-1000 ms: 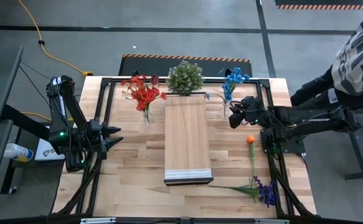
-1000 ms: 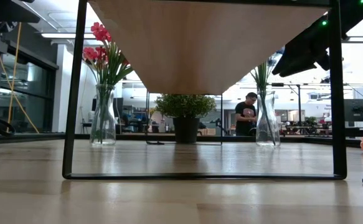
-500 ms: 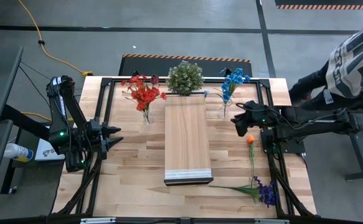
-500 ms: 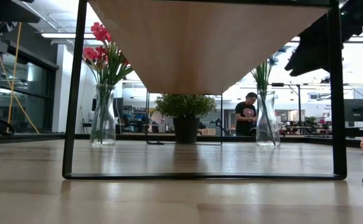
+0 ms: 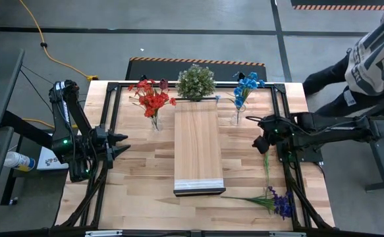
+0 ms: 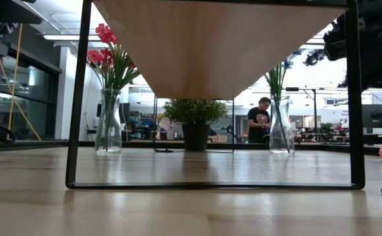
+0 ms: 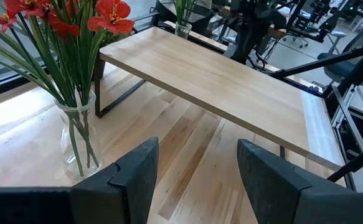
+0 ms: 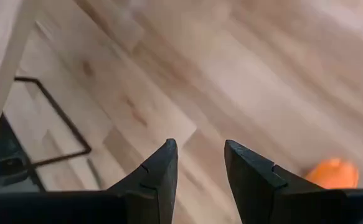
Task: Pick and place flowers into a vace then onto a shelf
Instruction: Put the orange flower into the right transparent vase
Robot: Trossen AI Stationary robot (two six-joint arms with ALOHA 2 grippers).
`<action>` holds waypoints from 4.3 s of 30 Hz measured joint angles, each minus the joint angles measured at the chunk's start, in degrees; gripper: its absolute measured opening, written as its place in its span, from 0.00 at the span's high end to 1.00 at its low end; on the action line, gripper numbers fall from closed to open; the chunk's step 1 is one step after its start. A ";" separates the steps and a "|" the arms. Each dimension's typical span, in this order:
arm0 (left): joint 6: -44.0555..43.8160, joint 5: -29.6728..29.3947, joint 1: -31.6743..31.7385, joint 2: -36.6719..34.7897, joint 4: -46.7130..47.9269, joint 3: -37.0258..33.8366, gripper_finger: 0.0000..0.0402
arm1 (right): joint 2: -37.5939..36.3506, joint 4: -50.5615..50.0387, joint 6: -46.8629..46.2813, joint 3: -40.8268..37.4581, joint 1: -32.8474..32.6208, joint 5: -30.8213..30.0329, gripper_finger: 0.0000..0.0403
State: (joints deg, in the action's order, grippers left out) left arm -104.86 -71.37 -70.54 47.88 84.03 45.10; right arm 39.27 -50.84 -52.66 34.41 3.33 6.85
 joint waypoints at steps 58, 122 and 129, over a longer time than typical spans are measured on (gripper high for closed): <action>0.00 0.00 0.02 -0.02 -0.42 -0.01 0.38 | 9.88 -8.44 -47.61 0.00 -46.62 -8.01 0.69; 0.00 0.00 0.00 -0.01 -0.39 -0.01 0.38 | 33.29 2.31 -48.50 -7.21 -41.09 -8.61 0.69; 0.00 0.00 0.00 -0.02 -0.37 0.00 0.38 | 33.31 3.21 -48.92 -7.23 -41.08 -8.30 0.70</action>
State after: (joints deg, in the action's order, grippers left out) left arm -104.86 -71.37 -70.54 47.86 83.66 45.10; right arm 72.58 -47.63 -101.58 27.18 -37.74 -1.45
